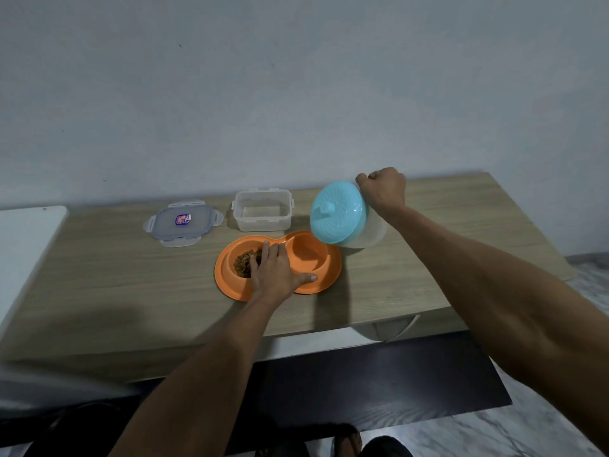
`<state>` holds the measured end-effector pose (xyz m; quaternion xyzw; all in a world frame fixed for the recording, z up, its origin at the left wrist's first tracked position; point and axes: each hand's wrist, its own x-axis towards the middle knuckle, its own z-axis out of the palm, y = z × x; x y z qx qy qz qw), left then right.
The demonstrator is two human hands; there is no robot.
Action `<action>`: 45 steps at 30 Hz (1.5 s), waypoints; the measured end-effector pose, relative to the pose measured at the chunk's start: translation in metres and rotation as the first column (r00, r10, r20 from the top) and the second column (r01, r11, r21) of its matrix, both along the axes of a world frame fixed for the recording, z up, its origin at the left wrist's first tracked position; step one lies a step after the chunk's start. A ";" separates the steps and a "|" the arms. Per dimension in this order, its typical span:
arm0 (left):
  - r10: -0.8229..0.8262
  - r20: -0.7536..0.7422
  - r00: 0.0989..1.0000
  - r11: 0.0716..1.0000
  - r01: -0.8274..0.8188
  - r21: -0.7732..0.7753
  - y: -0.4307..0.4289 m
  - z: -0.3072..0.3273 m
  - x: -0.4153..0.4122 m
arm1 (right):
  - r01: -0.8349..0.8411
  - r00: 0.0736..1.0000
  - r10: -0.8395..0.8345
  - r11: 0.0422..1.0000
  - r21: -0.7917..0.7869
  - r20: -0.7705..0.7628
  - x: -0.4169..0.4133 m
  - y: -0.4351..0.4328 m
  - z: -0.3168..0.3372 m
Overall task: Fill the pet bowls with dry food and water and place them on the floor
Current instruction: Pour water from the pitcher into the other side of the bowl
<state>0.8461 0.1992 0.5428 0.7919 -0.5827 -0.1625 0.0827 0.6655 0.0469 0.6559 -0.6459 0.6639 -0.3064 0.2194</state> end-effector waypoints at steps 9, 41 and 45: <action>-0.013 -0.001 1.000 1.000 0.013 -0.007 -0.001 0.000 0.000 | -0.108 0.983 0.095 0.991 -0.078 -0.158 0.014 0.011 0.006; -0.018 0.021 1.000 1.000 0.019 -0.014 -0.003 -0.003 0.001 | -0.194 0.938 0.138 0.969 -0.154 -0.317 0.024 0.020 0.021; -0.018 0.006 1.000 1.000 0.018 -0.016 -0.003 -0.004 0.001 | -0.200 0.934 0.143 0.968 -0.149 -0.326 0.025 0.022 0.023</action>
